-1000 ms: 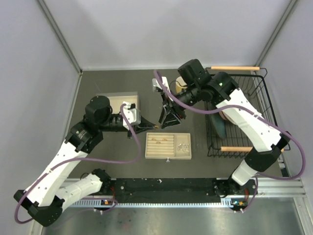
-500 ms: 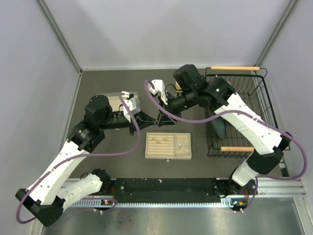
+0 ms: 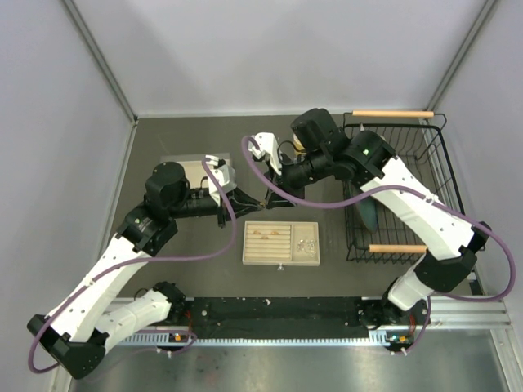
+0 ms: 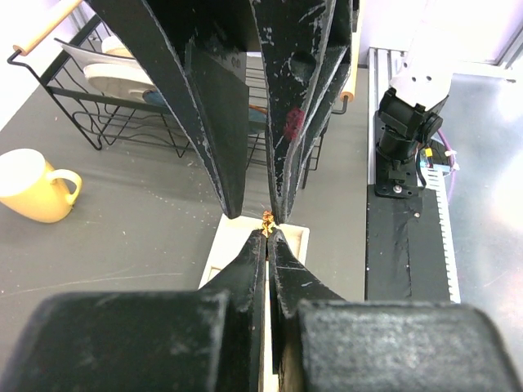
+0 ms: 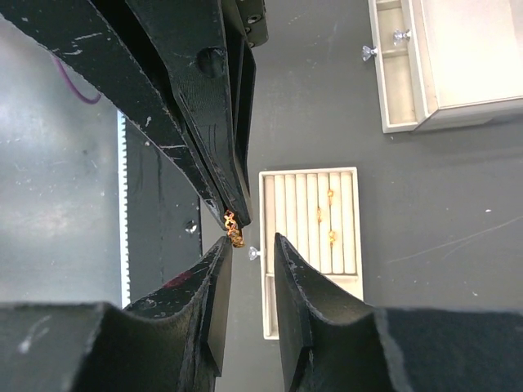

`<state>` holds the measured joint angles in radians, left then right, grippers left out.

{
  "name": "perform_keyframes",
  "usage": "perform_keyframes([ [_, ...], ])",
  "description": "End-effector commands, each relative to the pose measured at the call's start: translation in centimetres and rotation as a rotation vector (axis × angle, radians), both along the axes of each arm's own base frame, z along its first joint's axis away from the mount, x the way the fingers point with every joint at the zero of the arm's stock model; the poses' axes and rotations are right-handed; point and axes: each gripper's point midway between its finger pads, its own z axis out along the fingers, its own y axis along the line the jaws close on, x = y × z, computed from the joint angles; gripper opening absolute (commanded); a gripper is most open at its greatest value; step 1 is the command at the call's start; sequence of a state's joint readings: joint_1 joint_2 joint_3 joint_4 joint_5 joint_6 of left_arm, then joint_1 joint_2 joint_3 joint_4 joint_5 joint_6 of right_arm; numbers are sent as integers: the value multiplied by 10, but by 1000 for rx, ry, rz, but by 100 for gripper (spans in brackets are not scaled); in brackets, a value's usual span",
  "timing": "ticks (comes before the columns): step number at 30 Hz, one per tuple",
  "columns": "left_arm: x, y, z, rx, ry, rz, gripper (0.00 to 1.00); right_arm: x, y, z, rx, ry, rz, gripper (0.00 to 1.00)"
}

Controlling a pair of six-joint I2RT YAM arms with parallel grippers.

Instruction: Organize the mixed jewelry

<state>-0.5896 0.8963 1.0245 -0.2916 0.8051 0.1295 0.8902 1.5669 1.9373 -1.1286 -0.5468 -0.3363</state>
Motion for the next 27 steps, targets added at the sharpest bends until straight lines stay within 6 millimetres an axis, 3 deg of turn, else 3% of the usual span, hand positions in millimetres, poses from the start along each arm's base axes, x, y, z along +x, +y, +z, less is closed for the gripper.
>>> perform_keyframes([
  [1, -7, 1, 6, -23, -15, -18, 0, 0, 0, 24, 74, -71, -6, 26],
  [13, -5, 1, 7, -30, -9, -12, 0, -3, 7, 22, 79, -41, 14, 22],
  [23, -3, -1, 7, -39, -4, -11, 0, -8, 16, 21, 84, -19, 45, 2],
  [27, -1, 0, 8, -41, -7, 1, 0, -8, 15, 21, 86, -21, 46, 0],
])
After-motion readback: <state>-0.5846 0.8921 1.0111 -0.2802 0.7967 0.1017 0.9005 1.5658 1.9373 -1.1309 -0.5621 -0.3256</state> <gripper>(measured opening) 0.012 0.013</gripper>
